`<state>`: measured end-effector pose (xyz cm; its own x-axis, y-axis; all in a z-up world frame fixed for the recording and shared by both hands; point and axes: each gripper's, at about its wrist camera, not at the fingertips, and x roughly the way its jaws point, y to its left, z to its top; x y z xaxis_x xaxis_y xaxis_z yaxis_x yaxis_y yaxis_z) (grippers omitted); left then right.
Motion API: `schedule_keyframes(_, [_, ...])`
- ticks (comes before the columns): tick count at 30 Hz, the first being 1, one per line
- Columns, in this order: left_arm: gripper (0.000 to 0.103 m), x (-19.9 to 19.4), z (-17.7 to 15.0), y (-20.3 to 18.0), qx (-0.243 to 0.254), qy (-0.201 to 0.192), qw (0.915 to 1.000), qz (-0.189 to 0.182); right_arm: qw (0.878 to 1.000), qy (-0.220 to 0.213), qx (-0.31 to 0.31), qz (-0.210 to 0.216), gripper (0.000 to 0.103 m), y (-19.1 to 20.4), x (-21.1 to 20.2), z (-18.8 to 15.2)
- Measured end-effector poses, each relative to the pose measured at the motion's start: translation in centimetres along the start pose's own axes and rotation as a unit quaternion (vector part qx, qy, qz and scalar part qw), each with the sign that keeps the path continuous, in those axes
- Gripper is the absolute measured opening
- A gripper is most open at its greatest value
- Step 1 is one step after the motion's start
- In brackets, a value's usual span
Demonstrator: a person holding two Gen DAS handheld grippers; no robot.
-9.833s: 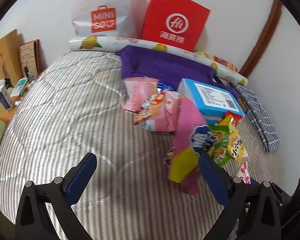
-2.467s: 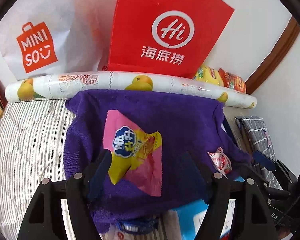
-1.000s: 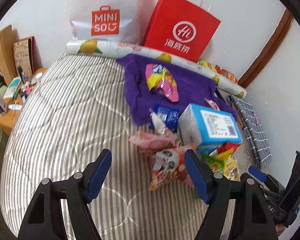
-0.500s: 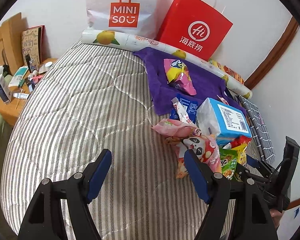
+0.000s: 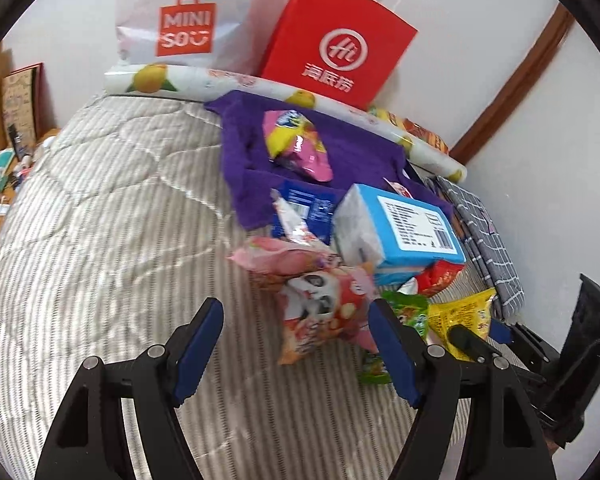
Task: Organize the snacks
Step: 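Grasp the yellow crisp bag with the right tool while the left tool returns to the pile, then grasp the panda-print snack bag with the left tool while the right tool lifts its bag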
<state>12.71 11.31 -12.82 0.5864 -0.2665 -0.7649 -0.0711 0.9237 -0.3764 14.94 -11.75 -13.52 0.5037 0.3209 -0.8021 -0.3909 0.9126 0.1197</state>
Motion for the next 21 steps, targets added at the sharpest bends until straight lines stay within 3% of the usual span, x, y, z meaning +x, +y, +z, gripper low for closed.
schedule_keyframes(11, [0.080, 4.9, 0.1, -2.0, -0.009, 0.051, 0.9986, -0.011, 1.000, -0.024, 0.008, -0.005, 0.051, -2.4, -2.1, -0.6])
schedule_keyframes(21, [0.079, 7.5, 0.0, -3.7, 0.015, 0.069, 0.9965, 0.045, 0.999, -0.012, 0.030, -0.005, 0.051, -4.5, -1.0, -2.1])
